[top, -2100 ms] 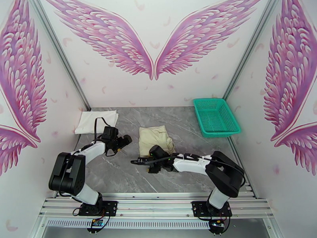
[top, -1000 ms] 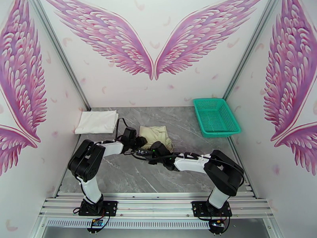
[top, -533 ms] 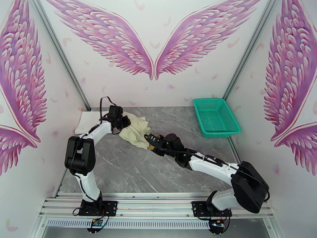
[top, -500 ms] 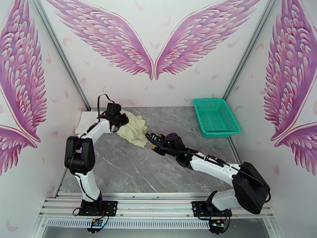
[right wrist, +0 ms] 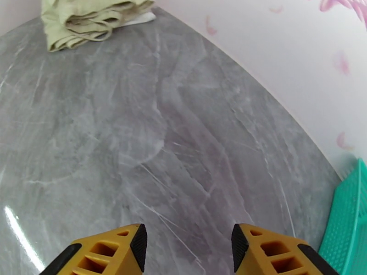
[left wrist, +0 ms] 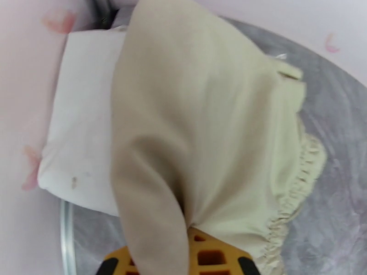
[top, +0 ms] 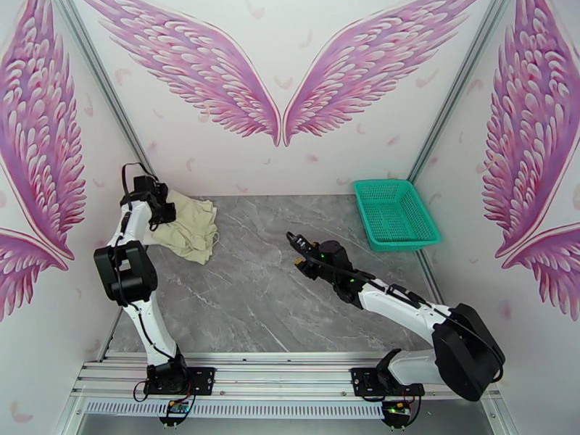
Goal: Fold and stack the mixed laundry pile
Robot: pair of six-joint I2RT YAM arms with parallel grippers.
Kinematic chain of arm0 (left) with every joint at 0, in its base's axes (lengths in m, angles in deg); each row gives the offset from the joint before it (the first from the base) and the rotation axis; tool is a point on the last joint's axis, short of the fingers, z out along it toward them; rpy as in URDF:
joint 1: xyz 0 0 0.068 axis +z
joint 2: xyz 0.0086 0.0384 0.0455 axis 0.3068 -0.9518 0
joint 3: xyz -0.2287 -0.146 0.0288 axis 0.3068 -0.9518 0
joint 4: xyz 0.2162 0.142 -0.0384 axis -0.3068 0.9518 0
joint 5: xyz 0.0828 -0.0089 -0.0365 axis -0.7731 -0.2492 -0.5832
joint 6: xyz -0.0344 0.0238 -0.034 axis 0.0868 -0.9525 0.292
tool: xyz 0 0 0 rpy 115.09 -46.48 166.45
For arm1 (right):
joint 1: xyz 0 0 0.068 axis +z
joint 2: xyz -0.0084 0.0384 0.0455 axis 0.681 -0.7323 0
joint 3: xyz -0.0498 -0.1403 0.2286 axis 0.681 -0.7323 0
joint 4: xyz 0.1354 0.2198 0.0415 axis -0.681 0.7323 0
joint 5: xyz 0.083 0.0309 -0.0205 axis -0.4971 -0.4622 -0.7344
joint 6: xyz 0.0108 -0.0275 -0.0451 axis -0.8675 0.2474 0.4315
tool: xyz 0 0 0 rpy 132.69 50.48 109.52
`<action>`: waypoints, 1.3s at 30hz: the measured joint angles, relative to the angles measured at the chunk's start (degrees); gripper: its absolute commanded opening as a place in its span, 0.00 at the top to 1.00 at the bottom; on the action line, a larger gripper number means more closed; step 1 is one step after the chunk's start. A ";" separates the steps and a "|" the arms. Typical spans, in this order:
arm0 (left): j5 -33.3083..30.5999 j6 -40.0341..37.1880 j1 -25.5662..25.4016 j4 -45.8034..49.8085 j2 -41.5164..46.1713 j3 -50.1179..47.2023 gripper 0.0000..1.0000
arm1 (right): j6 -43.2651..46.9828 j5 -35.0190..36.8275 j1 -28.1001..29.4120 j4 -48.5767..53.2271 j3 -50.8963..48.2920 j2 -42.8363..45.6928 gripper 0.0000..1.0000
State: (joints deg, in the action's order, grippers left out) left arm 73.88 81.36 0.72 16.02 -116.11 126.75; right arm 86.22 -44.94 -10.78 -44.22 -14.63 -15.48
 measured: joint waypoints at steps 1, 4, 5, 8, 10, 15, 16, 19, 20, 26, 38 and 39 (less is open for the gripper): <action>-1.07 -0.33 0.94 -0.04 -1.14 0.28 1.00 | -1.20 2.01 -1.22 -0.46 -1.40 1.18 0.39; -4.74 -0.44 3.02 -0.13 -4.15 0.50 0.86 | -4.87 7.54 -5.60 -2.49 -6.62 4.72 0.35; -6.27 -0.46 3.34 -0.17 -4.94 0.63 0.65 | -6.12 8.90 -7.72 -3.23 -8.68 5.90 0.34; -12.04 -0.33 4.02 -0.11 -6.34 1.49 0.38 | -9.09 10.88 -14.93 -6.69 -14.32 7.48 0.32; -15.08 0.15 4.07 -0.09 -6.36 2.38 0.11 | -10.71 11.02 -18.95 -9.49 -17.35 7.17 0.27; -20.85 2.03 2.75 -0.33 -3.04 2.03 0.01 | -13.70 6.91 -25.44 -18.53 -19.37 2.95 0.00; -20.65 2.95 2.32 -1.44 -0.09 -1.01 0.01 | -13.92 5.75 -26.47 -20.57 -19.23 1.60 0.00; -17.66 6.58 0.46 -6.60 14.36 -16.02 0.01 | -15.80 2.32 -28.39 -22.82 -16.92 -3.26 0.01; -16.72 7.63 -0.61 -9.62 20.76 -22.67 0.01 | -16.48 1.14 -28.55 -25.03 -16.44 -4.96 0.01; -15.04 7.80 -15.02 -35.69 50.38 -60.65 0.04 | -18.82 -1.14 -28.55 -37.44 -18.86 -12.41 0.01; -8.94 3.37 -17.44 -70.31 41.62 -83.12 0.12 | -19.71 -0.83 -28.22 -41.24 -19.04 -12.39 0.01; -8.39 3.48 -17.31 -73.22 41.94 -83.38 0.08 | -19.71 -0.83 -28.22 -41.24 -19.04 -12.39 0.01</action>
